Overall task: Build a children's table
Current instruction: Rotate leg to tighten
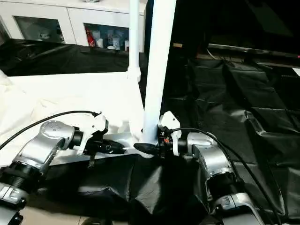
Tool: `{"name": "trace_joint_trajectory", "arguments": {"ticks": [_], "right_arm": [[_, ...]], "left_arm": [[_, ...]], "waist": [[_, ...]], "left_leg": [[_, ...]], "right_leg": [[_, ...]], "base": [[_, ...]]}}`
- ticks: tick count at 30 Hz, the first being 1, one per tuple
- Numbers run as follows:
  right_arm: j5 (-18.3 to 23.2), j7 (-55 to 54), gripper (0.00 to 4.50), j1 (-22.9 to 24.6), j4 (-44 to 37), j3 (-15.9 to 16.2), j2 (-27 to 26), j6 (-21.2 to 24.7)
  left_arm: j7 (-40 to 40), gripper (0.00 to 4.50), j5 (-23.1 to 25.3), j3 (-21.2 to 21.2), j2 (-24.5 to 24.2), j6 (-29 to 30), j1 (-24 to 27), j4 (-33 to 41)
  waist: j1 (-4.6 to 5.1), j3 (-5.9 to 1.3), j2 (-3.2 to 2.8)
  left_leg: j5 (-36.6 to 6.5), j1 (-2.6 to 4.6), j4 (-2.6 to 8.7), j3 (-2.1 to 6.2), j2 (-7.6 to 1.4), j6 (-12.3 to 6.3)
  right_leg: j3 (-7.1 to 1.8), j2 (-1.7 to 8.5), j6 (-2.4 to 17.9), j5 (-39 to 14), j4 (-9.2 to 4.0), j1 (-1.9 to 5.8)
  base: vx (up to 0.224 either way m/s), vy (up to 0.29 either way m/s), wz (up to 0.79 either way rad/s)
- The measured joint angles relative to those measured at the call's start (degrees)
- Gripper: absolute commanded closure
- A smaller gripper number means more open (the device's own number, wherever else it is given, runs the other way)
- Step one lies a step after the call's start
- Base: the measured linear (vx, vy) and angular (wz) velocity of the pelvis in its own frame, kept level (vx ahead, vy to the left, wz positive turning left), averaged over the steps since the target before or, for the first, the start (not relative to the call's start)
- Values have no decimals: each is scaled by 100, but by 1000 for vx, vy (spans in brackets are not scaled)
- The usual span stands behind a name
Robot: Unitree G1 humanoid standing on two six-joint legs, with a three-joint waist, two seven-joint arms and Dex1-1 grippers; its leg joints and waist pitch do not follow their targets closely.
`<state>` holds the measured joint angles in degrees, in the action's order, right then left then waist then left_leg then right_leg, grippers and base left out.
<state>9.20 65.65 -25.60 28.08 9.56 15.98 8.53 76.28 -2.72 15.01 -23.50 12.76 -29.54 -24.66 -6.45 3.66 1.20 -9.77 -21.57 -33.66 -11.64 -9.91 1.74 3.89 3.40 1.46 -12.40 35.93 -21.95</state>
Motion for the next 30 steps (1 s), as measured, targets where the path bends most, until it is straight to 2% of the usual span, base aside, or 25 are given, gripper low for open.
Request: {"name": "trace_joint_trajectory", "arguments": {"ticks": [8, 13, 19, 21, 23, 25, 28, 30], "right_arm": [[-32, -394, 175, 32, -3, -46, -134, 29], [-309, -2619, 176, -479, 837, -581, -843, -26], [-333, -4023, 177, -855, 1306, -974, -1269, 0], [-345, -4187, 177, -897, 1371, -1004, -1317, -33], [-392, -4188, 107, -899, 1436, -1034, -1348, -155], [-385, -4068, 105, -895, 1429, -1045, -1356, -161], [-441, -3733, 64, -804, 1310, -971, -1296, -169], [-460, -3513, 58, -780, 1263, -884, -1226, -171]], "left_arm": [[-265, 450, 30, -18, 68, 1, -1, -35], [-1568, 450, 357, -160, 713, -7, -565, -879], [-2389, 450, 468, -183, 1144, -1, -937, -1391], [-2473, 450, 478, -201, 1206, -2, -973, -1462], [-2474, 450, 494, -219, 1217, -22, -995, -1511], [-2456, 450, 520, -219, 1197, -62, -990, -1512], [-2252, 450, 518, -222, 1087, -210, -923, -1476], [-2152, 450, 514, -225, 1037, -260, -885, -1444]], "waist": [[18, 0, 1], [138, -1, -2], [143, -5, -9], [141, -10, -17], [138, -11, -19], [138, -10, -18], [164, -10, -18], [167, -10, -18]], "left_leg": [[0, 3, -4, 0, 0, 0], [2, 13, -16, 0, 3, 3], [0, 6, 8, -3, 4, 2], [0, 6, 12, -4, 4, 1], [0, 6, 11, -4, 4, 1], [0, 6, 8, -4, 3, 1], [0, 7, 8, -5, 3, 1], [0, 10, 11, -5, 0, 1]], "right_leg": [[-1, 0, 1, 1, 2, 2], [-8, 2, 9, 11, 5, 10], [-5, 1, 2, 4, -3, -1], [-5, 1, 3, 3, -7, -1], [-4, 1, 3, 3, -6, -1], [-4, 1, 3, 4, -5, 0], [-5, 1, 3, 4, -5, 0], [-4, -1, 3, 4, -4, 0]], "base": [[0, 0, 0], [0, 0, 0], [0, 0, 0], [0, 0, 0], [0, 0, 0], [0, 0, 0], [0, 0, 0], [0, 0, 0]]}}
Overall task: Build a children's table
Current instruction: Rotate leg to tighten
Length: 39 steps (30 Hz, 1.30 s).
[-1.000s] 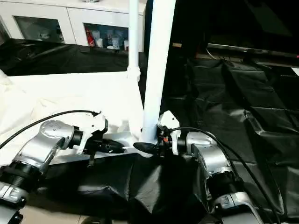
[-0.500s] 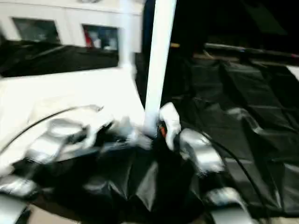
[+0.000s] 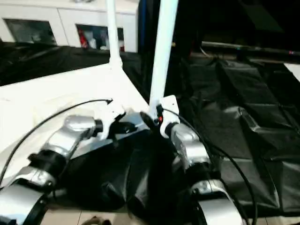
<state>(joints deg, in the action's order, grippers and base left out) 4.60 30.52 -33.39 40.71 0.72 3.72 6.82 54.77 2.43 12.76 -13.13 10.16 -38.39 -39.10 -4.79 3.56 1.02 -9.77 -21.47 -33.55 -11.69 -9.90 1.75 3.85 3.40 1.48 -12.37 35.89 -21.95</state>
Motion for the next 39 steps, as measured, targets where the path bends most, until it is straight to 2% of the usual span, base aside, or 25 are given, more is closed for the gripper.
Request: {"name": "trace_joint_trajectory", "arguments": {"ticks": [12, 18, 19, 23, 26, 31, 33, 39], "right_arm": [[190, 2390, 58, 503, -792, 648, 903, 23], [329, 3090, 58, 649, -1128, 799, 1088, 150], [360, 3186, 72, 665, -1147, 830, 1109, 151], [405, 3310, 88, 679, -1155, 859, 1129, 157], [428, 3382, 126, 681, -1158, 885, 1137, 166], [428, 3387, 146, 694, -1192, 891, 1150, 187], [427, 3370, 169, 723, -1234, 881, 1145, 208], [293, 2151, 178, 735, -1095, 570, 741, 276]], "left_arm": [[1338, 450, -203, 135, -583, -277, 434, 576], [1833, 450, -378, 186, -833, -144, 607, 911], [1903, 450, -396, 190, -868, -108, 634, 954], [2041, 450, -448, 216, -943, -11, 664, 1039], [2103, 450, -477, 222, -999, 28, 719, 1135], [2133, 450, -495, 225, -1021, 63, 750, 1196], [2129, 450, -495, 225, -1019, 62, 751, 1196], [1405, 450, -276, 149, -743, 76, 642, 1010]], "waist": [[-87, 2, 0], [-140, 5, 6], [-148, 6, 6], [-163, 10, 14], [-164, 12, 18], [-167, 14, 20], [-169, 14, 20], [-109, 12, 23]], "left_leg": [[0, -2, -5, 0, -1, 0], [0, -5, -5, 0, -2, 0], [0, -5, -6, 0, -2, 0], [0, -5, -7, 0, -2, 0], [0, -6, -6, 0, -2, 0], [0, -8, -7, 0, -2, 0], [0, -8, -6, 0, -2, 0], [0, 0, -15, 0, 0, 1]], "right_leg": [[1, 0, -1, -1, 0, 4], [2, 0, -1, -1, 0, 0], [2, 0, -1, -1, 0, 0], [1, 0, -1, -1, -1, 0], [2, 0, -1, -1, -1, 0], [2, 0, -1, -1, -1, 0], [2, 0, -1, -1, -2, 0], [-2, 2, 1, 1, 3, 6]], "base": [[0, 0, 0], [0, 0, 0], [0, 0, 0], [0, 0, 0], [0, 0, 0], [0, 0, 0], [0, 0, 0], [0, 0, 0]]}}
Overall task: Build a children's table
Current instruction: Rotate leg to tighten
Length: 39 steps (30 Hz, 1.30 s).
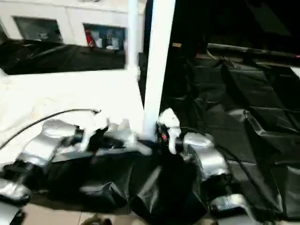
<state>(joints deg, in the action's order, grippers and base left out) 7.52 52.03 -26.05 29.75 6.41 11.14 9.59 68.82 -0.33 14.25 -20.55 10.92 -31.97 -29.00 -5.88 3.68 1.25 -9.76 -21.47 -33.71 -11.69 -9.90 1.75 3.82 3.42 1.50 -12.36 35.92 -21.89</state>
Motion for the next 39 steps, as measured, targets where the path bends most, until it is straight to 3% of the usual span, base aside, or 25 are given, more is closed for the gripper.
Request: {"name": "trace_joint_trajectory", "arguments": {"ticks": [6, 11, 13, 15, 16, 19, 24, 31, 35, 39], "right_arm": [[-184, -2231, 178, -540, 774, -580, -766, -10], [-294, -2771, 178, -689, 999, -657, -902, -227], [-288, -2740, 108, -689, 997, -664, -901, -234], [-260, -2522, 102, -664, 947, -676, -887, -184], [-243, -2394, 71, -646, 915, -686, -880, -150], [-230, -2024, 62, -615, 871, -662, -802, -127], [-144, -1001, 22, -440, 608, -308, -375, -134], [62, 794, 22, 99, -326, 211, 424, -11], [169, 1269, 22, 176, -482, 348, 588, -13], [189, 1467, 60, 179, -524, 407, 659, 2]], "left_arm": [[-1287, 450, 258, -92, 629, 196, -531, -702], [-1638, 450, 312, -98, 804, 175, -655, -855], [-1638, 450, 313, -98, 803, 157, -654, -855], [-1554, 450, 313, -112, 775, 118, -622, -832], [-1475, 450, 314, -139, 750, 96, -601, -825], [-1288, 450, 313, -147, 661, 16, -494, -697], [-782, 450, 211, -87, 462, -122, -257, -385], [226, 450, -77, 56, 15, -121, 93, 159], [579, 450, -182, 80, -167, -120, 186, 297], [749, 450, -245, 107, -280, -47, 249, 402]], "waist": [[81, -1, 1], [62, -3, -8], [64, -2, -20], [72, -2, -19], [75, -2, -21], [85, -4, -26], [77, 0, -29], [-27, 7, -24], [-66, 8, -23], [-68, 9, -21]], "left_leg": [[1, 10, -3, 0, 1, 2], [-1, 0, 13, 0, 3, 1], [0, -4, 14, 0, 3, 0], [0, -3, 13, 0, 2, 0], [0, -3, 13, 0, 2, 0], [0, -1, 14, 0, 2, 0], [-1, -3, 17, 0, 0, 0], [-1, -7, 13, 0, -4, -2], [-1, -7, 3, 0, -4, -1], [-1, -8, 2, 0, -3, -1]], "right_leg": [[-2, 2, 2, 3, 6, 3], [1, 1, -4, 0, -8, -1], [1, 1, -3, 0, -8, -4], [3, 1, -3, 0, -7, -4], [2, 1, -3, 0, -7, -4], [3, 1, -3, 0, -7, -4], [5, 0, -4, -1, -9, -5], [9, 0, -4, -1, -9, -6], [7, 0, -3, 0, -5, -4], [6, 0, -3, 0, -5, -4]], "base": [[0, 0, 0], [0, 0, 0], [0, 0, 0], [0, 0, 0], [0, 0, 0], [0, 0, 0], [0, 0, 0], [0, 0, 0], [0, 0, 0], [0, 0, 0]]}}
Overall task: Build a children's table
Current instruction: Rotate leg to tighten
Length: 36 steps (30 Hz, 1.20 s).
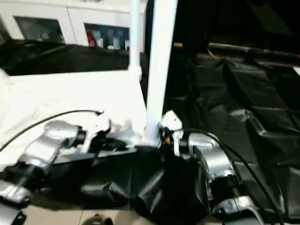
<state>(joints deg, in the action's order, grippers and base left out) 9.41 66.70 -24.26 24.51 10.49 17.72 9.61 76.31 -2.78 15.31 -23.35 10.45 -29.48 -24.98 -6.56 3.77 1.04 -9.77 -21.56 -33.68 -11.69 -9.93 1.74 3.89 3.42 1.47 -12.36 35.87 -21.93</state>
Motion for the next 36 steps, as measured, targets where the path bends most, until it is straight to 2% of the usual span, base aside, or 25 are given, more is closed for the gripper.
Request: {"name": "trace_joint_trajectory", "arguments": {"ticks": [10, 13, 15, 21, 25, 29, 30, 32, 36], "right_arm": [[18, -5, 147, 0, -43, 11, -15, 48], [-20, -294, 174, 11, -10, -39, -105, 60], [-56, -657, 176, 1, 88, -155, -241, 107], [-274, -2298, 178, -276, 560, -603, -853, 125], [-359, -3561, 178, -635, 1096, -965, -1279, 90], [-443, -4002, 178, -807, 1379, -1061, -1413, -53], [-446, -4001, 143, -816, 1393, -1061, -1414, -77], [-448, -4000, 108, -820, 1406, -1070, -1421, -94], [-446, -3789, 87, -820, 1410, -1072, -1431, -108]], "left_arm": [[96, 450, -36, 29, -56, 50, 31, 100], [-124, 450, -11, 10, 6, 0, 18, 33], [-359, 450, 62, 3, 104, -28, -59, -106], [-1341, 450, 319, -108, 557, 12, -432, -643], [-2103, 450, 493, -159, 995, 93, -800, -1169], [-2369, 450, 522, -177, 1138, 100, -935, -1371], [-2370, 450, 523, -181, 1139, 96, -936, -1374], [-2370, 450, 533, -181, 1139, 55, -936, -1389], [-2233, 450, 544, -196, 1072, -55, -921, -1403]], "waist": [[-15, 0, 0], [5, 0, -1], [25, 0, -1], [143, -4, -6], [152, -5, -7], [142, -7, -11], [143, -8, -13], [144, -8, -15], [151, -7, -16]], "left_leg": [[0, -10, -2, 0, 0, 0], [0, -9, -4, 0, 0, 0], [0, -7, -6, 0, -1, 0], [1, -2, -12, 0, 0, 1], [1, 2, -12, 0, 0, 1], [0, 1, -6, 0, 1, 1], [0, 1, -5, 0, 1, 1], [1, 1, -5, 0, 1, 1], [1, 0, -7, 0, 1, 0]], "right_leg": [[2, 0, 0, 0, -2, -3], [1, 0, 0, 0, 0, -3], [1, 0, 2, 2, 3, -3], [-2, 1, 4, 4, 9, -1], [-3, 1, 4, 5, 9, 2], [-2, 1, 4, 4, 5, 1], [-2, 1, 3, 4, 5, 1], [-1, 1, 3, 4, 5, 0], [-2, 1, 4, 4, 6, 0]], "base": [[0, 0, 0], [0, 0, 0], [0, 0, 0], [0, 0, 0], [0, 0, 0], [0, 0, 0], [0, 0, 0], [0, 0, 0], [0, 0, 0]]}}
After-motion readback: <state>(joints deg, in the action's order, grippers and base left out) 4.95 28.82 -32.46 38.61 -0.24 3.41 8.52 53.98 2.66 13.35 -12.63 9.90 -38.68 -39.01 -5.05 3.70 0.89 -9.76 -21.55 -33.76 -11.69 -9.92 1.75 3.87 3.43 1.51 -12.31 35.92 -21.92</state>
